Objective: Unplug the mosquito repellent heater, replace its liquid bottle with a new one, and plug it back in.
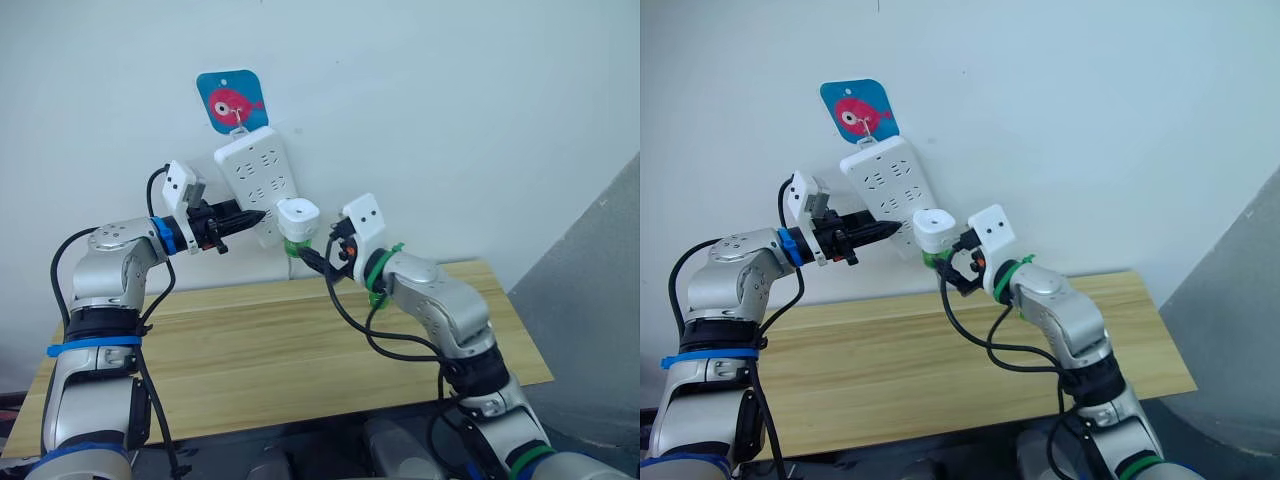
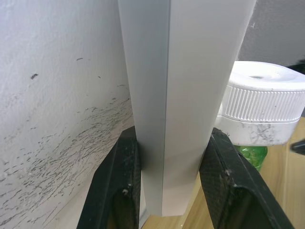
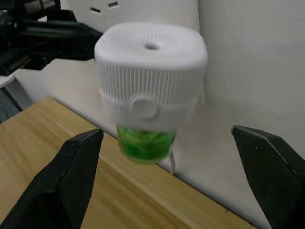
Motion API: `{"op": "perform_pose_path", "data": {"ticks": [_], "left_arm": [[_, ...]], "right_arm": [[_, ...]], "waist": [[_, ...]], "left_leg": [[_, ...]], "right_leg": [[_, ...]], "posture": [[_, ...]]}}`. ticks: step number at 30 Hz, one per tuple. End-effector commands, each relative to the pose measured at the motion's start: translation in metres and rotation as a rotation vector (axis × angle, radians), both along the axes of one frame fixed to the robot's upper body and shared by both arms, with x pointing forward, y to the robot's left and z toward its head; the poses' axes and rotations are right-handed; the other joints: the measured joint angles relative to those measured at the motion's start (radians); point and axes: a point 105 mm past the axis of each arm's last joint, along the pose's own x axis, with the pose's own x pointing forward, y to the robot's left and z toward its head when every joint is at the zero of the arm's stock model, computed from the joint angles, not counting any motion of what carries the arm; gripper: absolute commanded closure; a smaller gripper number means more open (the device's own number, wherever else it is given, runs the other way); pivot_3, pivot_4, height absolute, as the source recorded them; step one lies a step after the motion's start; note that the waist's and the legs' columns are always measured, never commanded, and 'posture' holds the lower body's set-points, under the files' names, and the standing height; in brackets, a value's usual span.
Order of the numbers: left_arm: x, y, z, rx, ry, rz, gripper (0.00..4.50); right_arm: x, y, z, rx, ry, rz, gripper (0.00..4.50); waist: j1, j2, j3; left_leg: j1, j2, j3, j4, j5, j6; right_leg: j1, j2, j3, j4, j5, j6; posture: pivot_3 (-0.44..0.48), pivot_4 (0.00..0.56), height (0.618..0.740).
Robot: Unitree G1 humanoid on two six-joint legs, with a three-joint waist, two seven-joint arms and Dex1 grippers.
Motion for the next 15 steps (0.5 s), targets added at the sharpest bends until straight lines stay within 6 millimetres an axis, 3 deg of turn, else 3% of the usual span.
{"op": "perform_pose_path", "data": {"ticks": [1,10,15], "left_arm": [[-0.003,0.005,0.007,0.048,-0.069,0.001,2.85],[-0.011,0.029,0.009,0.103,-0.119,0.076,0.03],[-0.025,0.045,0.009,0.122,-0.128,0.139,0.01]], "right_arm": [[-0.014,-0.003,0.019,0.012,-0.069,0.046,0.00],[-0.025,-0.008,0.030,-0.026,-0.160,0.113,0.00],[-0.034,-0.002,0.036,0.008,-0.218,0.202,0.00]], "waist": [[-0.001,0.000,0.000],[0.000,0.000,0.000],[0.003,0.000,0.000]], "left_leg": [[0.000,0.000,0.000,0.000,0.000,0.000],[0.001,0.000,0.001,0.000,0.000,0.000],[0.001,0.001,0.001,0.000,0.000,0.000]], "right_leg": [[0.000,0.000,0.000,0.000,0.000,0.000],[0.000,0.000,0.001,0.000,0.000,0.000],[0.000,0.000,0.001,0.000,0.000,0.000]], "posture": [[-0.163,0.064,0.740],[-0.138,0.056,0.740],[-0.088,0.055,0.740]]}}
